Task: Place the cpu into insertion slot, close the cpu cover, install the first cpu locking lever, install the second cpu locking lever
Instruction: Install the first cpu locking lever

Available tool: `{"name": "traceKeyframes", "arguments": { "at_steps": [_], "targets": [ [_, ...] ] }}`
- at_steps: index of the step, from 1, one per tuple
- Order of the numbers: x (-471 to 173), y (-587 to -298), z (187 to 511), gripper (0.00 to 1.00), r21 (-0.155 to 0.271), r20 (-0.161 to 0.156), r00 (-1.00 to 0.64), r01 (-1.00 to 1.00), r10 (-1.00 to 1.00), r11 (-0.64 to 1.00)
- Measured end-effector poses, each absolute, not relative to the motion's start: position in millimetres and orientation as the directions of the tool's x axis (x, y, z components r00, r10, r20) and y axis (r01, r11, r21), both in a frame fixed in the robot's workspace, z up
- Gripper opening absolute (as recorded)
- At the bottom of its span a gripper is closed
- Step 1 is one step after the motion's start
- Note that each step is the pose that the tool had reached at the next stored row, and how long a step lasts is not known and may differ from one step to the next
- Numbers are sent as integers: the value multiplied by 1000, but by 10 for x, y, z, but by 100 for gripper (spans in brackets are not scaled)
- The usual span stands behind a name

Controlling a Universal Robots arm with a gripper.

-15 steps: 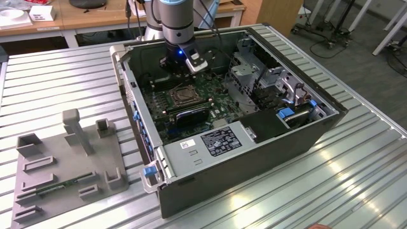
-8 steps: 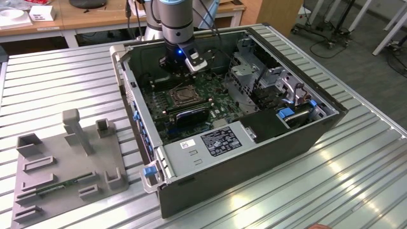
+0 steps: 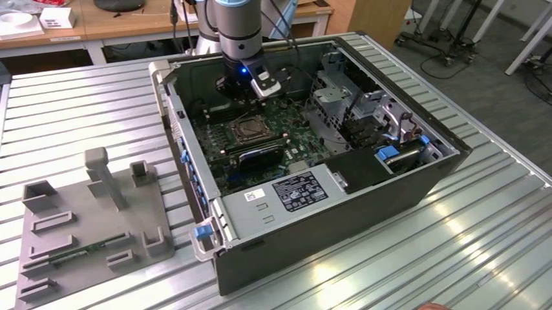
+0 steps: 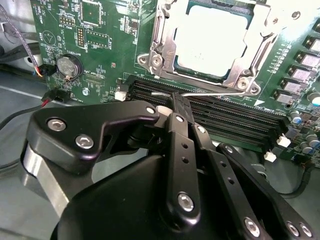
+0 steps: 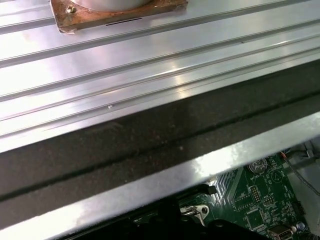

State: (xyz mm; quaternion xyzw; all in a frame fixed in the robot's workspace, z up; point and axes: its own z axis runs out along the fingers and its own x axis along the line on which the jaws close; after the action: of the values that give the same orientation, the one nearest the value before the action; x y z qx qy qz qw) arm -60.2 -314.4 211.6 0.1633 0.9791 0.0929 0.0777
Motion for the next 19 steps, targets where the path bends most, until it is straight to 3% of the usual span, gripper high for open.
{"name": "traceKeyframes", "arguments": {
  "at_steps": [19],
  "targets": [
    [-637,-3144,2038,10,218,-156,-926,307,344,926]
  ]
}}
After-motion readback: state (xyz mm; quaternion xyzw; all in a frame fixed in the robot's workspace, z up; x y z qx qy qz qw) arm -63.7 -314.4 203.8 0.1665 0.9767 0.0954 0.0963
